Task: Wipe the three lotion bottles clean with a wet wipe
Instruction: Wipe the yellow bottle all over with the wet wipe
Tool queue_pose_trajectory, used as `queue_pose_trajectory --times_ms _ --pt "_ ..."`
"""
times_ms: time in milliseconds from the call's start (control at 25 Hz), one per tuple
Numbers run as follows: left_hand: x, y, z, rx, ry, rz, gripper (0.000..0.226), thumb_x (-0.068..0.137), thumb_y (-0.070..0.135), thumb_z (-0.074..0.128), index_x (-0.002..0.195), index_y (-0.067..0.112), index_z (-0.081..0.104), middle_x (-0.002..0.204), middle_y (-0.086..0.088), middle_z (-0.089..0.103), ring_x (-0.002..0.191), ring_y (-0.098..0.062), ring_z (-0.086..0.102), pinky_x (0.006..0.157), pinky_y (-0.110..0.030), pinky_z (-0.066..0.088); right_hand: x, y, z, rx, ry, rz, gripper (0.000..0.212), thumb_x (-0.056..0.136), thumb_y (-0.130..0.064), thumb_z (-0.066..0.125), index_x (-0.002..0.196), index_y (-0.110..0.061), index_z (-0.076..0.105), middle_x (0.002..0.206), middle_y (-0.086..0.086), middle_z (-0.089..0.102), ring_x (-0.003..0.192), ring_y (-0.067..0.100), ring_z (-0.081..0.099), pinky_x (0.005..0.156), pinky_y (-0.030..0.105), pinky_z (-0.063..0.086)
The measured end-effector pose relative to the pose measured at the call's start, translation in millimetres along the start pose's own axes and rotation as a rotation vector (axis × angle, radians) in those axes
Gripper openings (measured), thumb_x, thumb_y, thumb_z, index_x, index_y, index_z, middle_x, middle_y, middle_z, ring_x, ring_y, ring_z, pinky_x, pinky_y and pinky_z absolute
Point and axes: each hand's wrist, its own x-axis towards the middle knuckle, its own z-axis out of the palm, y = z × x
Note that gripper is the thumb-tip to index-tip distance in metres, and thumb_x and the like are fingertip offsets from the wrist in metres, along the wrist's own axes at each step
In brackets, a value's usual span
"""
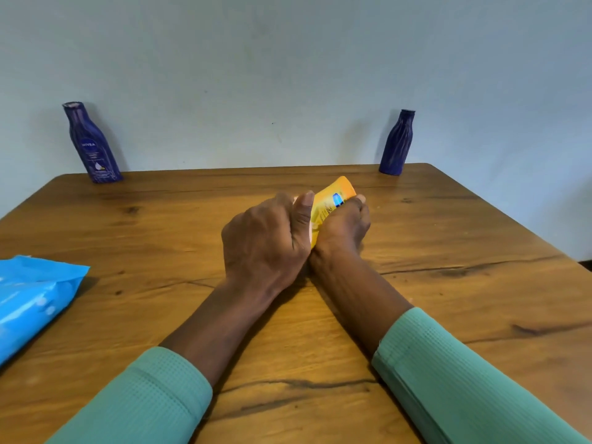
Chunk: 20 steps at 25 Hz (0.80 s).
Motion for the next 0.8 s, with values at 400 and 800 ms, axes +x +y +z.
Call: queue_pose_trajectory --times_ms 400,800 --pt "-5.0 -5.8 23.2 -0.533 0.123 -0.198 0.087 0.098 0.075 0.008 0.071 0.013 0.063 0.054 -0.001 0.058 0.045 -0.02 0.057 0.043 -0.029 0.035 -12.8 4.9 5.8 0.147 -0.072 0.016 0.047 0.114 -0.05 0.028 0.137 -0.018 0.052 0.1 0.005 0.067 0.079 0.014 0.067 0.058 0.023 0.053" --pt "7.5 -17.7 24.1 -0.869 0.016 -0.525 0.067 0.109 0.056 0.029 0.094 0.006 0.071 0.077 -0.008 0.073 0.066 -0.018 0.068 0.062 -0.034 0.051 -6.5 15.3 1.8 0.207 -0.197 -0.017 0.064 0.09 -0.03 0.082 0.138 -0.023 0.04 0.122 0.012 0.066 0.096 0.027 0.077 0.059 0.028 0.064"
